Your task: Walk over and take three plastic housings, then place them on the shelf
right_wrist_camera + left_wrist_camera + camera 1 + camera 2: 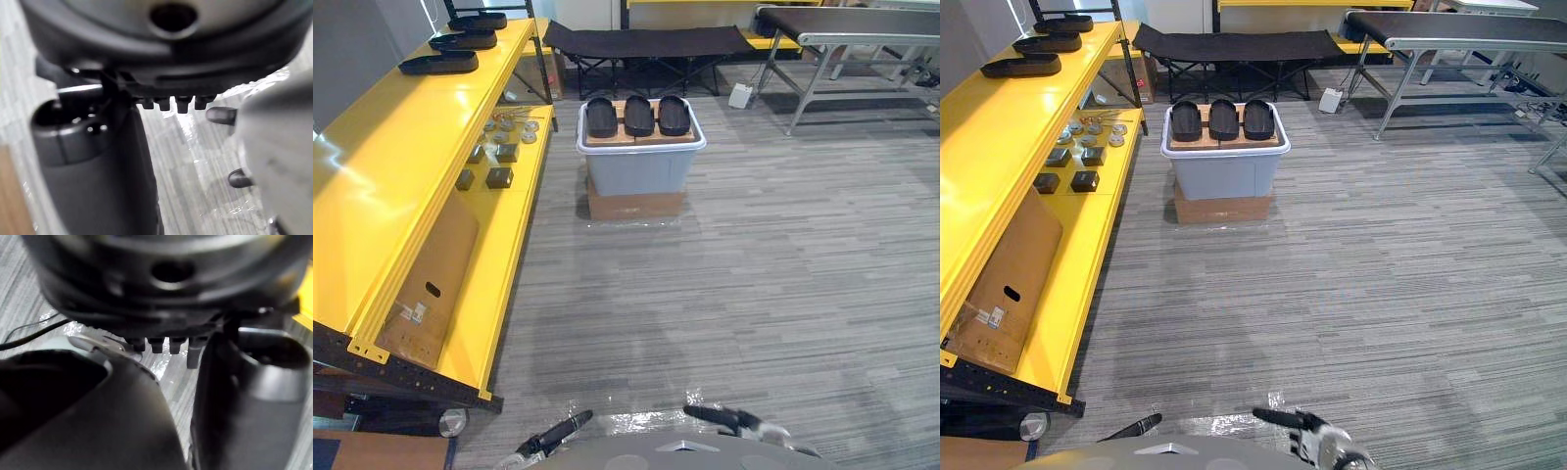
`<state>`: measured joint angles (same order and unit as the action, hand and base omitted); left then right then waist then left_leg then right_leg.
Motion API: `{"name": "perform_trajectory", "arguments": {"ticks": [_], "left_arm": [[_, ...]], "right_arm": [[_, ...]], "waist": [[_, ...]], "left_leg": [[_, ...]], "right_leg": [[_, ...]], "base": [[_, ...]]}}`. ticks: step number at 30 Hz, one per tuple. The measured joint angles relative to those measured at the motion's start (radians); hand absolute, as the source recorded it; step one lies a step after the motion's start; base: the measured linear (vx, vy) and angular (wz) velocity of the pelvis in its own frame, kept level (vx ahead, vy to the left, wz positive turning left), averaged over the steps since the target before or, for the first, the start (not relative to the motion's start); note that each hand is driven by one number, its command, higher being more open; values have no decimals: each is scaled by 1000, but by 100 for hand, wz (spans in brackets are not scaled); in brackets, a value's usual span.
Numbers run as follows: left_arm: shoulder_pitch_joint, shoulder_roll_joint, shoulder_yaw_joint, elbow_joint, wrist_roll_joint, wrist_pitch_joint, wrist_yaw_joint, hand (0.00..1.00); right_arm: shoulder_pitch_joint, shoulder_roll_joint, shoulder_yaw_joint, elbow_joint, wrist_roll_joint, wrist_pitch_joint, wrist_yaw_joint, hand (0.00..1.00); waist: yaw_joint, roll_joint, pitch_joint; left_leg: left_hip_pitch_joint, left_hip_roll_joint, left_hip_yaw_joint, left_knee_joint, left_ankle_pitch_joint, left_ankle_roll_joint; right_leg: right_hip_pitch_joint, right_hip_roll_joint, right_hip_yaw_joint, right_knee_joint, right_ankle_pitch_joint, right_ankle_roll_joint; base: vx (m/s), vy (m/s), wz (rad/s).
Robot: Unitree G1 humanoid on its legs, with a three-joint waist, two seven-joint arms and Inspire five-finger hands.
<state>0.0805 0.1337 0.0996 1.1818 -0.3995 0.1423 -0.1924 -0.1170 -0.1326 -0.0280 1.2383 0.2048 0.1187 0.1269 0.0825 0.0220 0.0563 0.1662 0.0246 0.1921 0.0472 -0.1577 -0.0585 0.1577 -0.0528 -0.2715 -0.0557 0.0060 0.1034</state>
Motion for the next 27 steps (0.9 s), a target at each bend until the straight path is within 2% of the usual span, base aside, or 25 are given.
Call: {"name": "perform_trajectory", "arguments": {"ticks": [4, 8, 13, 16, 18, 21, 27], "left_arm": [[-13, 0, -54, -39, -79, -32, -14, 100], [-13, 1, -55, -53, -111, -40, -19, 100], [-13, 1, -64, -56, -109, -82, -35, 100], [-11, -5, -69, -63, -110, -145, -29, 100], [-9, -17, -86, -84, -153, -184, -22, 100], [0, -26, -86, -94, -181, -192, -1, 100], [8, -46, -86, -115, -178, -214, 19, 100]], "right_arm": [[-83, 20, 44, -41, 20, -72, 15, 100], [-110, 14, 67, -41, 51, -87, 21, 100], [-90, 17, 78, -35, 54, -88, 21, 100], [-82, 19, 78, -34, 52, -103, -8, 100], [-75, 19, 76, -34, 53, -139, -33, 100], [-62, 21, 72, -35, 56, -191, -55, 100], [-35, 23, 66, -39, 56, -236, -119, 100]], "waist": [[12, -1, 7], [12, -10, 28], [20, -13, 43], [19, -16, 44], [20, -16, 45], [21, -16, 45], [26, -15, 53]], "left_leg": [[0, -3, 3, -2, 2, 0], [-1, -16, 3, -14, 16, 7], [-11, -24, 7, -21, 23, 17], [-12, -31, 7, -21, 28, 25], [-20, -39, 7, -21, 32, 31], [-25, -46, 14, -21, 36, 38], [-34, -54, 34, -18, 38, 56]], "right_leg": [[-3, -1, 0, -2, 13, -6], [-3, -11, -1, -13, 18, -13], [-18, -18, 0, -17, 26, -15], [-19, -25, 0, -16, 27, -16], [-27, -31, 0, -16, 31, -20], [-35, -38, 3, -15, 34, -23], [-55, -45, 20, -13, 42, -24]], "base": [[-46, 3, -2], [-56, -1, 0], [-61, 4, -3], [-61, 0, 1], [-74, 8, -1], [-87, 5, -5], [-75, 3, -10]]}}
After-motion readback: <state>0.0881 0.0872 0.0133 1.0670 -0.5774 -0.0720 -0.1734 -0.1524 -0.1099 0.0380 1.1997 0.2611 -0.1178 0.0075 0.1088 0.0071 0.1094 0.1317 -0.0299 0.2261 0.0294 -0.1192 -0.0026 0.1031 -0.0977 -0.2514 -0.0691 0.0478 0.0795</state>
